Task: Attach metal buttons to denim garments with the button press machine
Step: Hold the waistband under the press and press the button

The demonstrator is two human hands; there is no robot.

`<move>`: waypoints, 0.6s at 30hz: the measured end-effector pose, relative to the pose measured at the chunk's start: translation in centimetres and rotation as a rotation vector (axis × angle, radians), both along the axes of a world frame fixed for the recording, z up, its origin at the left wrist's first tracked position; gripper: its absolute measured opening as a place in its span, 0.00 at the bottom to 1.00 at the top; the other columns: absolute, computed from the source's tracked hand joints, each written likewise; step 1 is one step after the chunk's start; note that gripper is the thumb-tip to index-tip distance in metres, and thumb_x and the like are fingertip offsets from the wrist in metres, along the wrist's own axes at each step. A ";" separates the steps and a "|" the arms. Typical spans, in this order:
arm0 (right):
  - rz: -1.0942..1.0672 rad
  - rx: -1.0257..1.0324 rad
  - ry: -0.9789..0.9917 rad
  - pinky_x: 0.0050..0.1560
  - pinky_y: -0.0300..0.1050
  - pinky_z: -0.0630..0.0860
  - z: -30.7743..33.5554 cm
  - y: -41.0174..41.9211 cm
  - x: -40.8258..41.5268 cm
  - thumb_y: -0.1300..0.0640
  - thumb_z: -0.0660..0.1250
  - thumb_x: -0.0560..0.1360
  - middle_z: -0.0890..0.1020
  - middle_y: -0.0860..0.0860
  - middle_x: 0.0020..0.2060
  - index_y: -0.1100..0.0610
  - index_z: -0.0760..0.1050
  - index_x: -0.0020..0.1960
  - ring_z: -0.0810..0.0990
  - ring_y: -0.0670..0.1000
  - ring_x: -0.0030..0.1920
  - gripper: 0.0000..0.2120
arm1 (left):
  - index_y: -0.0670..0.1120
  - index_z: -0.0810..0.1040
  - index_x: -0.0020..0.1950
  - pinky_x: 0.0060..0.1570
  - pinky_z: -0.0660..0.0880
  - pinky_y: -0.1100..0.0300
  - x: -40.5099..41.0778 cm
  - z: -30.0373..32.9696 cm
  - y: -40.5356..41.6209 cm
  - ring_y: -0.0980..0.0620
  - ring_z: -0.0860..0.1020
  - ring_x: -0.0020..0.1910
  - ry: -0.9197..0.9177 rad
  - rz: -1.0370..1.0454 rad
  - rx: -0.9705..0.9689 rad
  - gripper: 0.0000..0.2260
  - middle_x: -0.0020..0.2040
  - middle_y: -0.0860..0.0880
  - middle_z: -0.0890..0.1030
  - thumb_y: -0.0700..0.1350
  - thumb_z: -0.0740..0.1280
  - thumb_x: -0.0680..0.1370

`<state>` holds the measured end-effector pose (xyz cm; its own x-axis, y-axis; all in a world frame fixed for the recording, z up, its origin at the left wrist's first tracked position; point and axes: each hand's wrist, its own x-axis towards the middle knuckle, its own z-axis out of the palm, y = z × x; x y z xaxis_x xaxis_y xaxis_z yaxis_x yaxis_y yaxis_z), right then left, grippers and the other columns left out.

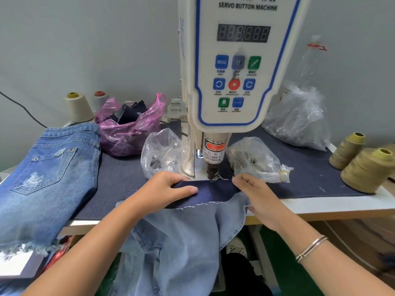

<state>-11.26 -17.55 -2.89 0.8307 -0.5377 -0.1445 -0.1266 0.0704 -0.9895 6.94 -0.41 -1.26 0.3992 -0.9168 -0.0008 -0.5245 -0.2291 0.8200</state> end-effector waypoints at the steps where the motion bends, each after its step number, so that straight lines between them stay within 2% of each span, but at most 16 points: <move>1: -0.022 0.035 -0.008 0.29 0.33 0.69 -0.2 0.2 0.3 0.54 0.62 0.80 0.76 0.45 0.30 0.47 0.77 0.32 0.73 0.41 0.30 0.17 | 0.42 0.75 0.35 0.34 0.63 0.59 0.1 -0.2 0.0 0.55 0.66 0.30 0.018 0.013 0.010 0.16 0.30 0.52 0.70 0.52 0.70 0.76; 4: -0.099 0.147 -0.039 0.30 0.35 0.70 -0.7 0.8 1.1 0.55 0.62 0.79 0.74 0.50 0.31 0.51 0.75 0.36 0.72 0.45 0.32 0.13 | 0.40 0.74 0.33 0.34 0.62 0.60 0.0 -0.4 -0.2 0.55 0.67 0.31 0.062 0.054 0.027 0.17 0.30 0.50 0.70 0.51 0.71 0.75; 8: -0.116 0.209 -0.023 0.40 0.43 0.73 -0.8 0.8 1.7 0.53 0.64 0.78 0.79 0.58 0.42 0.57 0.77 0.44 0.77 0.53 0.42 0.09 | 0.50 0.75 0.27 0.29 0.63 0.67 -0.4 -0.5 -0.7 0.60 0.67 0.27 0.137 0.074 -0.002 0.17 0.27 0.56 0.71 0.48 0.72 0.75; 12: -0.058 0.302 -0.032 0.37 0.42 0.79 -0.6 0.5 1.5 0.48 0.65 0.75 0.85 0.56 0.46 0.57 0.82 0.47 0.85 0.53 0.44 0.13 | 0.46 0.83 0.36 0.32 0.70 0.70 -0.6 -0.1 -1.1 0.60 0.75 0.31 0.253 0.085 -0.012 0.08 0.32 0.53 0.80 0.46 0.72 0.75; 14: -0.042 0.255 -0.033 0.46 0.46 0.80 -0.8 0.3 1.6 0.51 0.67 0.73 0.85 0.57 0.48 0.59 0.80 0.54 0.84 0.54 0.50 0.15 | 0.47 0.84 0.37 0.33 0.71 0.71 -0.6 0.0 -1.3 0.60 0.76 0.32 0.280 0.086 -0.008 0.08 0.33 0.53 0.81 0.46 0.71 0.76; 16: -0.102 0.200 -0.014 0.56 0.52 0.77 -1.1 0.3 2.0 0.56 0.67 0.76 0.84 0.59 0.50 0.63 0.77 0.57 0.83 0.56 0.53 0.13 | 0.51 0.84 0.34 0.33 0.71 0.71 -0.5 0.0 -1.3 0.61 0.77 0.31 0.296 0.092 -0.008 0.11 0.32 0.54 0.81 0.46 0.70 0.77; 18: -0.169 0.230 -0.012 0.56 0.54 0.75 -1.5 0.4 2.5 0.57 0.66 0.77 0.83 0.62 0.50 0.64 0.77 0.56 0.82 0.59 0.53 0.12 | 0.52 0.84 0.34 0.33 0.71 0.71 -0.4 0.1 -1.3 0.61 0.77 0.30 0.294 0.091 -0.015 0.12 0.32 0.55 0.81 0.46 0.69 0.77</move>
